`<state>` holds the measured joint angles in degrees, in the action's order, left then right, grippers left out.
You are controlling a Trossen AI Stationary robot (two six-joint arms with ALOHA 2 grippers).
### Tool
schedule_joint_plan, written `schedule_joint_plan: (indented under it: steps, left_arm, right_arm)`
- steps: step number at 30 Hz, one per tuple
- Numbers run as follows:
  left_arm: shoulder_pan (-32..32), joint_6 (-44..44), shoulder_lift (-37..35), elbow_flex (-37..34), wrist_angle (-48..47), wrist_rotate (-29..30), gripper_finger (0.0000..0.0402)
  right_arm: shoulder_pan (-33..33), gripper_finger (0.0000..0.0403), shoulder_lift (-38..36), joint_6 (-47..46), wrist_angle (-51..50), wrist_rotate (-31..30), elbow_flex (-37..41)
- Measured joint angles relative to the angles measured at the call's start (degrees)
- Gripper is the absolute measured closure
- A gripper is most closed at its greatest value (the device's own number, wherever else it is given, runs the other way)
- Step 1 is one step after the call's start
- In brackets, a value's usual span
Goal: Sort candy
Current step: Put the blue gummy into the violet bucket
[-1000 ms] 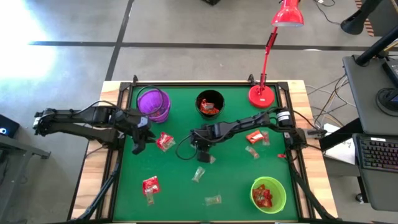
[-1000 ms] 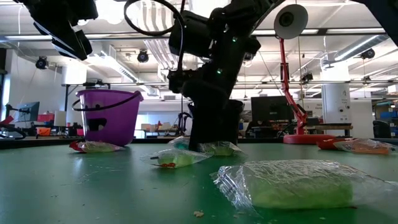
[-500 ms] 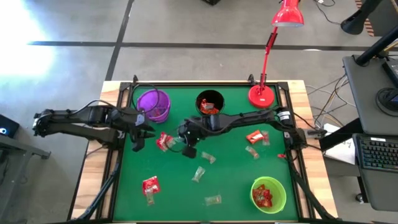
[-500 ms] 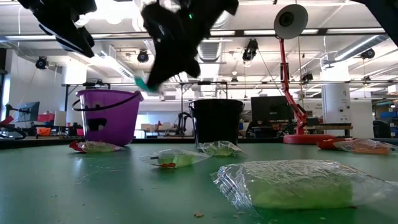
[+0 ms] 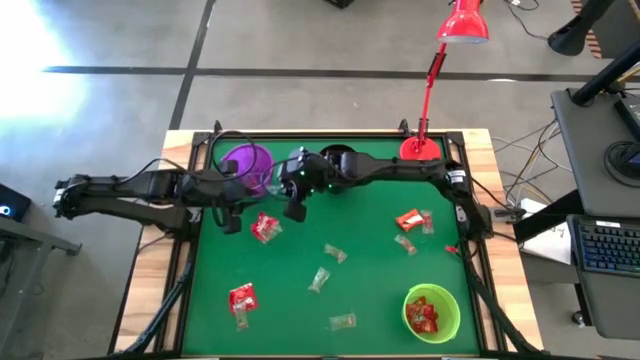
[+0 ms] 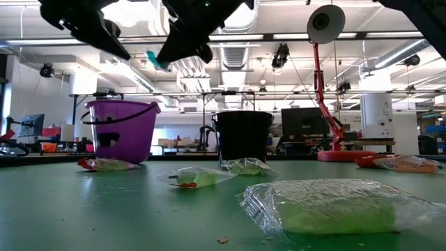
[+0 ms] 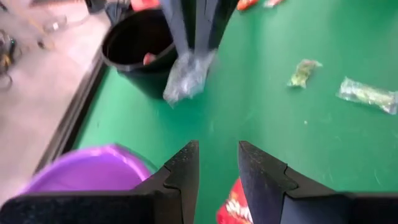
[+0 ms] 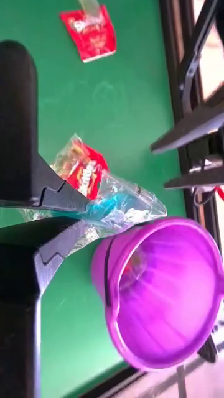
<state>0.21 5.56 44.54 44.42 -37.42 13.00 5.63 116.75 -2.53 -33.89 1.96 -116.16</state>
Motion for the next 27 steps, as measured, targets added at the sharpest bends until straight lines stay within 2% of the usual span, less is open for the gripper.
schedule_joint_plan:
  steps: [3,11,13,17,27]
  left_arm:
    - [0.3,2.1,0.7,0.0,2.9,0.0,0.0308]
    - [3.0,2.8,3.4,0.0,7.5,0.0,0.0308]
    - [3.6,2.8,4.1,0.0,7.5,-0.5,0.0308]
    - [4.2,3.2,5.4,0.0,8.4,-5.6,0.0308]
    - [4.2,4.9,7.0,0.0,14.3,-6.1,0.0308]
  right_arm:
    - [0.4,0.0390,0.0,-0.4,0.1,2.8,-0.2]
    - [0.4,0.0390,0.0,0.2,0.2,5.6,-0.3]
    - [0.4,0.0390,0.0,0.2,0.2,5.7,-0.3]
    - [0.6,0.0390,0.0,0.2,0.2,5.7,-0.3]
    - [0.8,0.0390,0.0,0.2,-0.2,5.8,-0.3]
